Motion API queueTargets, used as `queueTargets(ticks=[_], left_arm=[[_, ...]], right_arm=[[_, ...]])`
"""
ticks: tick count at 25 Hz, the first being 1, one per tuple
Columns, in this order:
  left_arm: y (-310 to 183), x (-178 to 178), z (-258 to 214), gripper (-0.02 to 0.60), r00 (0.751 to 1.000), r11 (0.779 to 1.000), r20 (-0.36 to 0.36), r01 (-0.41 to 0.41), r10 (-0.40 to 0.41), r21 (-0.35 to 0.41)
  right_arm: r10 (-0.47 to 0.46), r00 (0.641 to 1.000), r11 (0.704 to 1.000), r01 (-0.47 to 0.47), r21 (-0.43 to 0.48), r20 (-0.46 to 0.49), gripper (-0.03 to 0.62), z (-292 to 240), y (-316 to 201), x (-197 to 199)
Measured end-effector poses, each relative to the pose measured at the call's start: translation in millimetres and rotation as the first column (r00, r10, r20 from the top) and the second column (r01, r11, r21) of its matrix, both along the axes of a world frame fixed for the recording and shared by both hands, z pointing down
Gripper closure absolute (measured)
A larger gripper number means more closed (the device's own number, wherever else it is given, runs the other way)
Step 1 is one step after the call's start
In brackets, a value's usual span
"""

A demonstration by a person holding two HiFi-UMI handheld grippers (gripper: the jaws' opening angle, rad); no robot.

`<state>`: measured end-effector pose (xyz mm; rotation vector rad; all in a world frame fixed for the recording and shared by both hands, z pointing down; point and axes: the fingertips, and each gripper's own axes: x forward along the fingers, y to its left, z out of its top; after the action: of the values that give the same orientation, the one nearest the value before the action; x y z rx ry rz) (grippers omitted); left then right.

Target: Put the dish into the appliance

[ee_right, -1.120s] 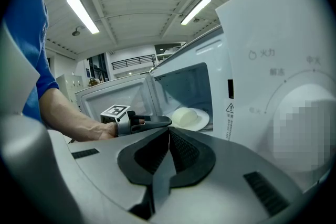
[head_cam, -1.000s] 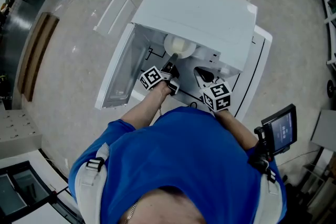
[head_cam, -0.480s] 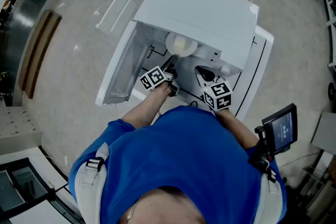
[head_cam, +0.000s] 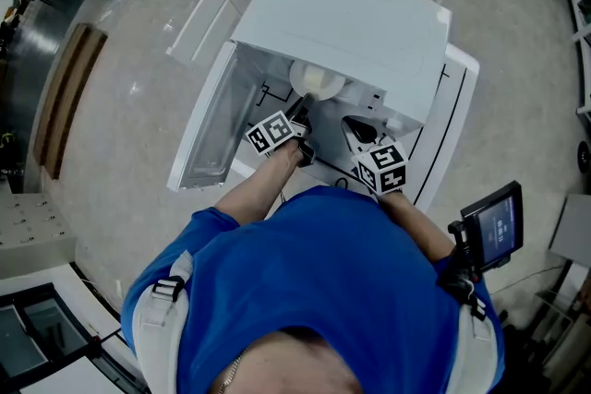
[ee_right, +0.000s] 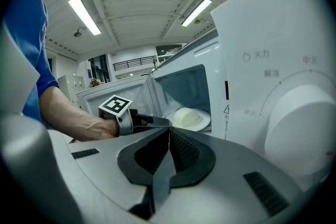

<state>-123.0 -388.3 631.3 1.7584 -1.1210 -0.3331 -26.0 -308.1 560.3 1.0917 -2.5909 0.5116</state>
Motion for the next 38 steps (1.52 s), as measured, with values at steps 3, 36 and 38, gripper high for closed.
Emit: queueTargets(ticks=[3, 36, 38], left_arm=[[-6, 2, -1, 0.497, 1.0, 1.0, 0.011, -0.001, 0.001, -0.007], [-18, -2, 1, 0.495, 0.957, 0.998, 0.285, -0.068, 0.061, 0.012], [-20, -2, 0, 0.495, 0.954, 0.997, 0.292, -0.072, 0.066, 0.01]], right_arm=[[0.003, 1.0, 1.0, -0.003, 0.001, 0.0, 0.592, -3, -2, 1], [-0.01, 1.0, 1.0, 0.01, -0.001, 0.003, 0.592, -3, -1, -5], [-0.011, 1.0, 1.0, 0.011, -0.002, 0.002, 0.592, -4, -1, -5]])
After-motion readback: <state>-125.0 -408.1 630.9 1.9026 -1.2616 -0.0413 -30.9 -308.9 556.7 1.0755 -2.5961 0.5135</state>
